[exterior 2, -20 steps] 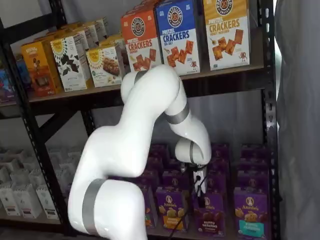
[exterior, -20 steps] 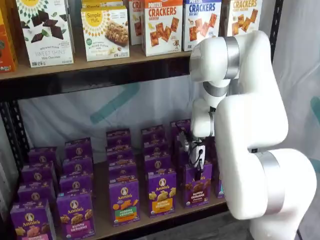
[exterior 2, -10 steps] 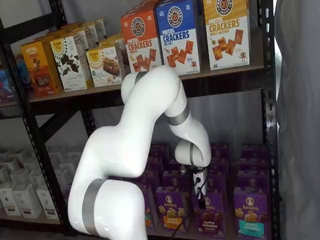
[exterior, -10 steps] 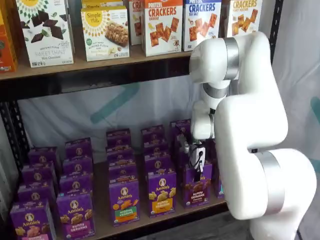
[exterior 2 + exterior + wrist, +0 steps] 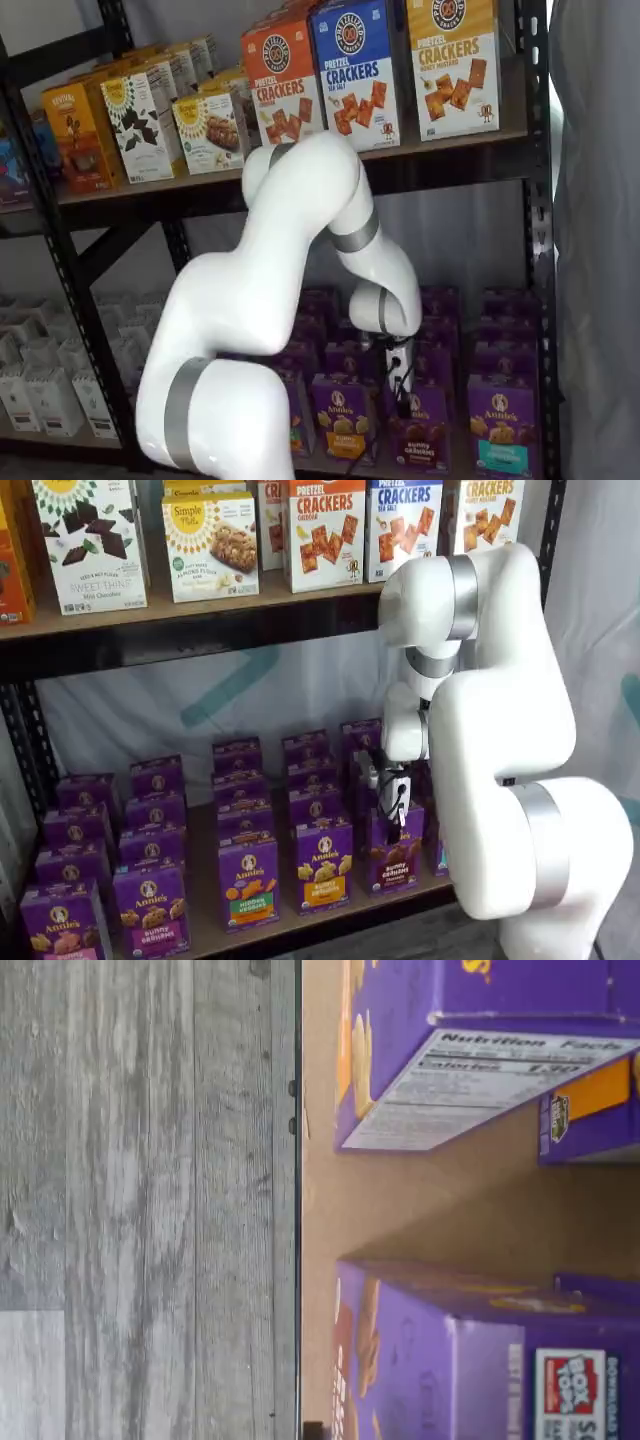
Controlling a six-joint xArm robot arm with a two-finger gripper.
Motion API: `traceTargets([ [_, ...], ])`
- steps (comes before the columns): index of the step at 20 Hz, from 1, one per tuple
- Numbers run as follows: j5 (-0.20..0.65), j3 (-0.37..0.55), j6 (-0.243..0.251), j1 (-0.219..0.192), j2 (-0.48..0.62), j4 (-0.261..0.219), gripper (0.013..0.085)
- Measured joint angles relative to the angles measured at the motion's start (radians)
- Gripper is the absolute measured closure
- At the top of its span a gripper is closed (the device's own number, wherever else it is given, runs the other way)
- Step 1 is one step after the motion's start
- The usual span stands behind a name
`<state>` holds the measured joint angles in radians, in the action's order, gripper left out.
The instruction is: Pick up the purple box with a brown patch in the center, on the bottom shelf, the fifth box from the left
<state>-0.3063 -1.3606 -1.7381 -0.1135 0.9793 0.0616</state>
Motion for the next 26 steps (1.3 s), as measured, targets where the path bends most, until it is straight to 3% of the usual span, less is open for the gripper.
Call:
traceTargets([
  [3,0.001,0.001,0.001,0.001,0.000,0.000,0.0370],
  [12,-0.001,0.005,-0.001,0.005,-0.004,0.007,0.0570],
  [21,0.003,0.012,0.004,0.004,-0.008,0.000,0.0570],
  [24,0.003,0.015,0.002,0.004,-0.009,0.003,0.0650],
  [26,0.006,0.020,0.008,0.004,-0.012,-0.004,0.0650],
])
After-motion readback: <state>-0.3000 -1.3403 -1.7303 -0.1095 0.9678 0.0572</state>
